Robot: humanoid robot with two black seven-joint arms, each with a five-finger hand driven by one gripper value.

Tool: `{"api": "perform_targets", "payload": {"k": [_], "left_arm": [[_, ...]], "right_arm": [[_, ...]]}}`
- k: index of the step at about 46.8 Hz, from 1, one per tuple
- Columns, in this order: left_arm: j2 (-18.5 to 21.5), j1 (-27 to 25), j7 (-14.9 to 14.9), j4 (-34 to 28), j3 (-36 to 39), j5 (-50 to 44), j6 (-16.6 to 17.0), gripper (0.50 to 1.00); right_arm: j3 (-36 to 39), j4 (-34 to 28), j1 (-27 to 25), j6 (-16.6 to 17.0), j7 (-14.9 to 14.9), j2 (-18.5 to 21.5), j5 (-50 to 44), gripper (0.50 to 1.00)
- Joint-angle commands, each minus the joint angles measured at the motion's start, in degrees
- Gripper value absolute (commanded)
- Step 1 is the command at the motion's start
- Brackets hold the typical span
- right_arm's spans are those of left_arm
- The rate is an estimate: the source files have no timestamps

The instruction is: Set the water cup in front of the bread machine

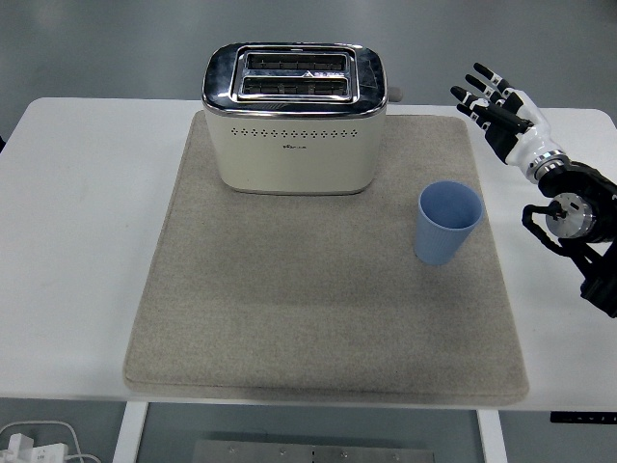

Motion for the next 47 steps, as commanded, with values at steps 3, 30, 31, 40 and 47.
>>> {"api": "perform_targets", "payload": {"k": [3,30,31,40,47], "left_arm": [[0.0,0.0,0.1,0.0,0.1,0.0,0.0,1.0],[0.0,-0.1,0.2,-0.2,0.1,0.1,-0.1,1.0],[0.0,-0.1,0.2,-0.2,0.1,0.1,-0.1,1.0],[0.0,-0.1,0.2,-0.7,0.1,0.1,-0.1,1.0],[0.0,-0.1,0.2,-0.7,0.1,0.1,-0.1,1.0]], "right_arm": [[0.0,0.0,0.1,-0.1,0.0,0.0,0.0,0.928],[0.2,1.9,-1.3,2.4,0.0,-1.7,0.1,0.928],[0.2,2.2,-1.4,2.4,0.0,-2.0,0.1,0.928],[0.2,5.4,-2.6,4.0,0.8,-5.4,0.1,0.928],[0.1,8.1,-3.6,6.1,1.0,-9.1,0.0,0.928]]}}
